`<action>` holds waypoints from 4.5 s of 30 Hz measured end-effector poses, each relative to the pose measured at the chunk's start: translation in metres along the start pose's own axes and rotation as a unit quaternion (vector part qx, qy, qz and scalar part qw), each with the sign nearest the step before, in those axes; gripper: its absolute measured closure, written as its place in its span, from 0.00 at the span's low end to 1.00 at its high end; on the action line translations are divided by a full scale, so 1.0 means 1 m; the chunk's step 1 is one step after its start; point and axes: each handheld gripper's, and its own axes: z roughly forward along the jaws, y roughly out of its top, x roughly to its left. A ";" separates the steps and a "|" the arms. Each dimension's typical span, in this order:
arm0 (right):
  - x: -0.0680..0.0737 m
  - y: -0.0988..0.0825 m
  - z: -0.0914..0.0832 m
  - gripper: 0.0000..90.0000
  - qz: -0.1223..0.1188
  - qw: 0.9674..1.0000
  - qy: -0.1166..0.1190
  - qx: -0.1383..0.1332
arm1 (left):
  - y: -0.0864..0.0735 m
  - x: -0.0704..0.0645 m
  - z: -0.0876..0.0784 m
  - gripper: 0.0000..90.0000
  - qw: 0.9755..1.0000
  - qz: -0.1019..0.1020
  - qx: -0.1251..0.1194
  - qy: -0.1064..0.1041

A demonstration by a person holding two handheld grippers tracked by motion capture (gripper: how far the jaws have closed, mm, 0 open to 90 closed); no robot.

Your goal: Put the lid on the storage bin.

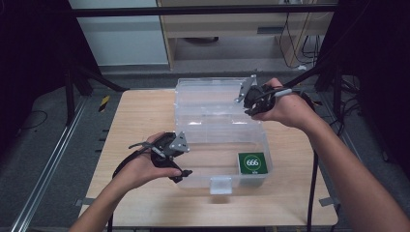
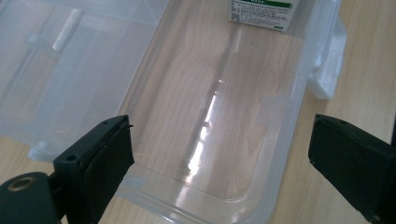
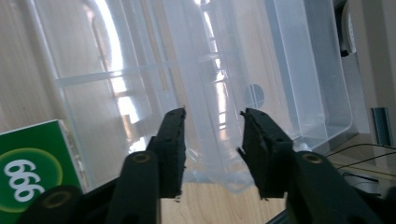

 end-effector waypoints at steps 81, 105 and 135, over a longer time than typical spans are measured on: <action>0.016 0.024 0.008 0.97 -0.094 0.993 0.072 0.028 | -0.006 -0.033 0.046 0.88 0.995 0.001 0.087 -0.046; 0.050 0.015 -0.012 0.96 -0.115 0.993 0.038 -0.001 | -0.004 -0.038 0.050 0.86 0.997 -0.014 0.077 -0.025; 0.096 -0.008 -0.024 0.93 -0.109 0.993 0.021 -0.037 | -0.007 -0.046 0.051 0.84 0.997 -0.029 0.070 -0.009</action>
